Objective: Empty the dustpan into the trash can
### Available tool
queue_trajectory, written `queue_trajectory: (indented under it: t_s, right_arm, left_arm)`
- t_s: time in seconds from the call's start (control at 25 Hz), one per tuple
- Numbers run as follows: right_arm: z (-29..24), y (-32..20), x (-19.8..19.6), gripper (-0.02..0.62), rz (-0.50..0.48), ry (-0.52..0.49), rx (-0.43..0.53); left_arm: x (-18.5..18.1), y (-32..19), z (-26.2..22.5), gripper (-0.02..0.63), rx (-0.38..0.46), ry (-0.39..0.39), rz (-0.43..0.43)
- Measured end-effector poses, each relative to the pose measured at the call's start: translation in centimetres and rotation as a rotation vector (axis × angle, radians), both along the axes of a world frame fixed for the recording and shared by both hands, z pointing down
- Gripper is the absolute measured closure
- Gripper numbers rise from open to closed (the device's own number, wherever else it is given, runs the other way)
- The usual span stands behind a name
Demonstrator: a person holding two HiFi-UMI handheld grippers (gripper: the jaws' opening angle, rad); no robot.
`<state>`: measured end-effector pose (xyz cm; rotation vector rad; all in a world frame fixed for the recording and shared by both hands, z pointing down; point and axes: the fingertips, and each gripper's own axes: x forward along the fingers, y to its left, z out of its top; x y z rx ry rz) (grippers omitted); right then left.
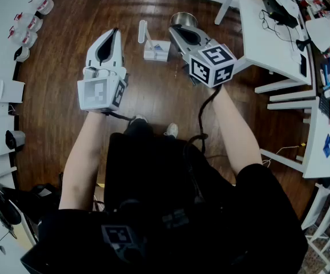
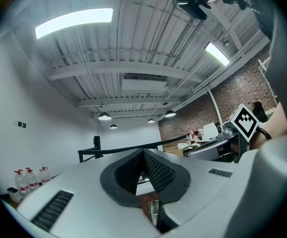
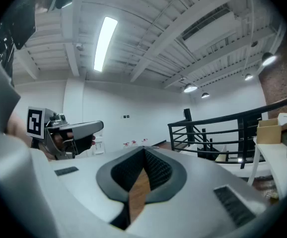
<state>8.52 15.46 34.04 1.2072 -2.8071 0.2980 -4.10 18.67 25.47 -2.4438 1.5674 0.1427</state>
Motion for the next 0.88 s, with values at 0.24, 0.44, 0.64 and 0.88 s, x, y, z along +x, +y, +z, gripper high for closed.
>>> queue_trajectory:
  t_s: [0.24,0.44,0.64,0.88]
  right_arm:
    - [1.5,-3.6,-2.7,0.589,-0.021,0.023,-0.013]
    - [2.8,-9.0,-4.7,0.589,-0.017,0.065,-0.038]
    - [4.2,-15.1,-6.7,0.589,-0.006,0.09,-0.099]
    - [5.6,-20.6,-9.2,0.589,0.015,0.121,-0.141]
  left_arm:
    - [-1.4,-3.6,0.9,0.6,0.008,-0.01,0.006]
    - [-3.9,-9.8,1.3,0.6,0.018,0.015,0.015]
    - [-6.2,-16.6,2.1,0.6,0.006,0.009,0.069]
    - [-8.1,-23.2,4.2,0.6,-0.051,0.036,0.141]
